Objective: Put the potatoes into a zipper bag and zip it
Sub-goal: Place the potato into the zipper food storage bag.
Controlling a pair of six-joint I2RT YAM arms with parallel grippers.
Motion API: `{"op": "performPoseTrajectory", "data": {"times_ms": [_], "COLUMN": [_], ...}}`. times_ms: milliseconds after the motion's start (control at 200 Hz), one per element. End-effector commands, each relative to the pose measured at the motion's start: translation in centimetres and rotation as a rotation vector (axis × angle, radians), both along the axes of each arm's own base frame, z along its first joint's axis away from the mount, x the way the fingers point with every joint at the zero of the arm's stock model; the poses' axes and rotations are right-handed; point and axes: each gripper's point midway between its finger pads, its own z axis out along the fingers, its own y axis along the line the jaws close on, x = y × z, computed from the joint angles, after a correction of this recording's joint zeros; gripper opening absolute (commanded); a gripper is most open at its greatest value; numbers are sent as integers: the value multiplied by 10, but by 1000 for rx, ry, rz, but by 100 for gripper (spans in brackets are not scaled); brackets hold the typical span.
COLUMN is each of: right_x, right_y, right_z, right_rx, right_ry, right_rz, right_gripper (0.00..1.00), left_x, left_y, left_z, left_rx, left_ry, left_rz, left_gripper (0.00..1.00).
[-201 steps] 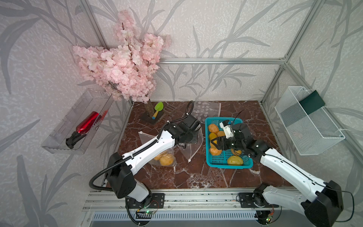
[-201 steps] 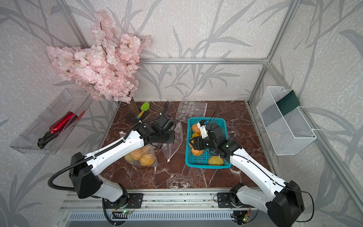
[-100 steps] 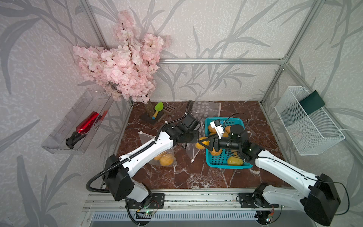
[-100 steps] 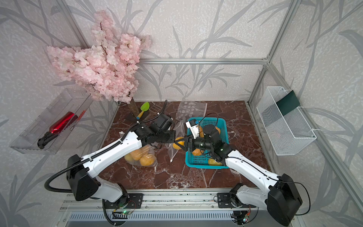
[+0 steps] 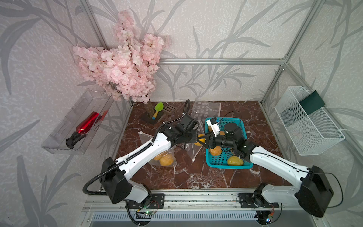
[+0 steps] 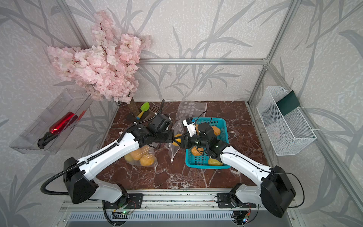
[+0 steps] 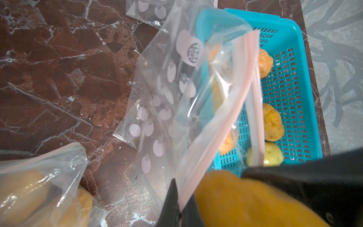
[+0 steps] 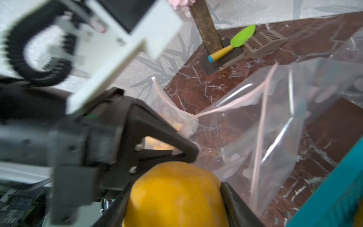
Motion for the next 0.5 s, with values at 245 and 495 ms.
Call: {"op": "performPoseTrajectory", "data": {"times_ms": [245, 495], "right_x": [37, 46], "right_y": [-17, -34], "right_z": [-28, -47], "right_rx": [-197, -351], "right_ry": [1, 56], "right_rz": [-193, -277], "right_gripper": [11, 29], "left_x": [-13, -9], "left_y": [4, 5], "left_z": [21, 16], "left_rx": [-80, -66], "left_ry": [-21, -6], "left_rz": [4, 9], "left_gripper": [0, 0]}}
